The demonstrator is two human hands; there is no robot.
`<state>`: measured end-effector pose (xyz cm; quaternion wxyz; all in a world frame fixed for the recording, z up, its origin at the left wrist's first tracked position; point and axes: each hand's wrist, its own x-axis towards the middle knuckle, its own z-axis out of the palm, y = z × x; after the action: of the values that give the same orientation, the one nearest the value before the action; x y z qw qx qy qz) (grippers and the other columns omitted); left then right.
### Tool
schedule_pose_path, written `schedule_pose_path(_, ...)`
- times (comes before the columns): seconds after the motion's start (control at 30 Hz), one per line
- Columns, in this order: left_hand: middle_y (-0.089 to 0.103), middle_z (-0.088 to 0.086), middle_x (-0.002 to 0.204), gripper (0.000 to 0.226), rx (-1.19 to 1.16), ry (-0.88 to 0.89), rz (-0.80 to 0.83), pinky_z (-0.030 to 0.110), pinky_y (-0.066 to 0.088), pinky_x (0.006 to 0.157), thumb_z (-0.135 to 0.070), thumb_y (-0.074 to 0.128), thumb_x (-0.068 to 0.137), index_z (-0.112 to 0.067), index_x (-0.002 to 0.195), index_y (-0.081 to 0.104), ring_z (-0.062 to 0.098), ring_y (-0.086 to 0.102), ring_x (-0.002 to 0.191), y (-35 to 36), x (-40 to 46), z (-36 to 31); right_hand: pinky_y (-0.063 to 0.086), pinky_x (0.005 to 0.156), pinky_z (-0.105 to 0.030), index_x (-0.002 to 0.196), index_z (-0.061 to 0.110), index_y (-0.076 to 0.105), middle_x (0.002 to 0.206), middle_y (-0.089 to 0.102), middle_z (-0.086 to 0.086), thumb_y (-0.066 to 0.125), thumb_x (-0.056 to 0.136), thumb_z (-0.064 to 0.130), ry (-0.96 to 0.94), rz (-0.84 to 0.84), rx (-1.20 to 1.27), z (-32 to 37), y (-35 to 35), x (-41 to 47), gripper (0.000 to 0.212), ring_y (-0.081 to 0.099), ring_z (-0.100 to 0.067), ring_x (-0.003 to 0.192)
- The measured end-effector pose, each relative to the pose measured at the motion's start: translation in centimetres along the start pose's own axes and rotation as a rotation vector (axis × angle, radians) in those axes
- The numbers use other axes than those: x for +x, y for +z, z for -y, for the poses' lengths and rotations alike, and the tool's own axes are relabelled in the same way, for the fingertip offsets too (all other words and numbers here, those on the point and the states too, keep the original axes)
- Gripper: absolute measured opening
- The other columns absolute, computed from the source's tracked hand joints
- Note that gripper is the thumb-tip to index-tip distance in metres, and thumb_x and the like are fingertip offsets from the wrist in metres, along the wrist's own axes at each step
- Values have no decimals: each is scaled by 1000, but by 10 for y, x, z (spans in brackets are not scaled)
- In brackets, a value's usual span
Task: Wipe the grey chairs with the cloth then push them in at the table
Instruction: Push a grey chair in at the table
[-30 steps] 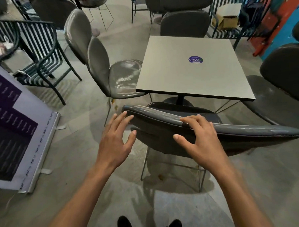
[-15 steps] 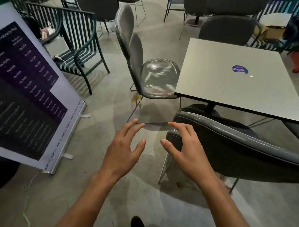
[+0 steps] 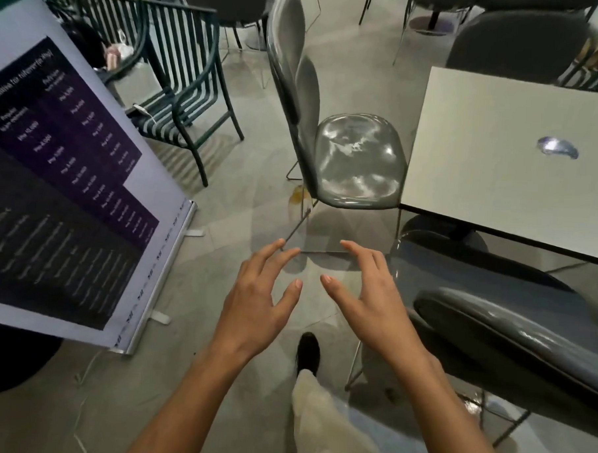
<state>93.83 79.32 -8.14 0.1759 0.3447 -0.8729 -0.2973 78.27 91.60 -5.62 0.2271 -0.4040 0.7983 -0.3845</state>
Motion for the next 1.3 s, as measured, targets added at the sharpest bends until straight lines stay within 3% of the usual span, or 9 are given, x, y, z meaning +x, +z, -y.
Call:
schedule_pose_path(0.17, 35, -16, 159, 51, -5, -21, -17, 29, 35, 109, -41, 60, 100, -39, 148, 47, 8, 33, 145, -20, 84, 22, 36, 105, -25, 152, 34, 35, 147, 35, 14, 62, 96, 49, -9, -2, 36, 18, 10, 91, 64, 37, 0, 132)
schedule_pose_path(0.3, 35, -17, 159, 50, -25, -9, -28, 31, 37, 111, -39, 61, 100, -37, 148, 48, 8, 33, 146, -39, 157, 30, 33, 106, -21, 151, 31, 38, 144, 37, 14, 63, 95, 46, -13, -39, 65, 30, 3, 161, 63, 37, 3, 130)
schedule_pose_path(0.47, 36, -15, 158, 50, -24, 3, -32, 30, 33, 111, -41, 58, 100, -34, 149, 48, 9, 33, 146, -55, 230, 45, 29, 88, 3, 150, 29, 39, 132, 37, 17, 63, 96, 46, 3, -29, 54, 42, 1, 233, 62, 36, 17, 109)
schedule_pose_path(0.53, 37, -14, 158, 50, -30, 7, -38, 29, 32, 111, -40, 59, 100, -35, 148, 49, 9, 33, 146, -60, 257, 55, 28, 85, 7, 150, 28, 39, 131, 38, 16, 64, 96, 44, 10, -51, 60, 46, 3, 256, 61, 38, 23, 107)
schedule_pose_path(0.83, 38, -13, 157, 50, -53, 76, 10, 23, 28, 108, -36, 62, 99, -35, 147, 50, 8, 33, 145, -84, 391, 120, 34, 97, -20, 150, 32, 38, 143, 37, 11, 60, 96, 49, 100, -128, 89, 72, 33, 367, 61, 39, 3, 119)
schedule_pose_path(0.97, 37, -15, 157, 49, -71, 115, 57, 22, 28, 107, -34, 63, 99, -36, 146, 50, 7, 33, 145, -110, 450, 157, 39, 106, -29, 149, 34, 40, 146, 39, 9, 61, 94, 51, 170, -262, 109, 89, 50, 426, 61, 42, -6, 132)
schedule_pose_path(1.13, 38, -14, 156, 47, -50, 211, 98, 28, 32, 109, -36, 62, 100, -35, 146, 51, 10, 36, 144, -145, 529, 196, 38, 103, -30, 149, 37, 39, 148, 39, 8, 58, 92, 56, 227, -369, 119, 118, 67, 490, 63, 43, -7, 130)
schedule_pose_path(1.3, 40, -11, 156, 47, -51, 303, 120, 22, 27, 109, -35, 62, 100, -33, 145, 51, 11, 36, 144, -160, 595, 211, 35, 99, -24, 150, 33, 38, 144, 39, 7, 60, 94, 52, 253, -388, 82, 138, 82, 537, 63, 42, -3, 123)
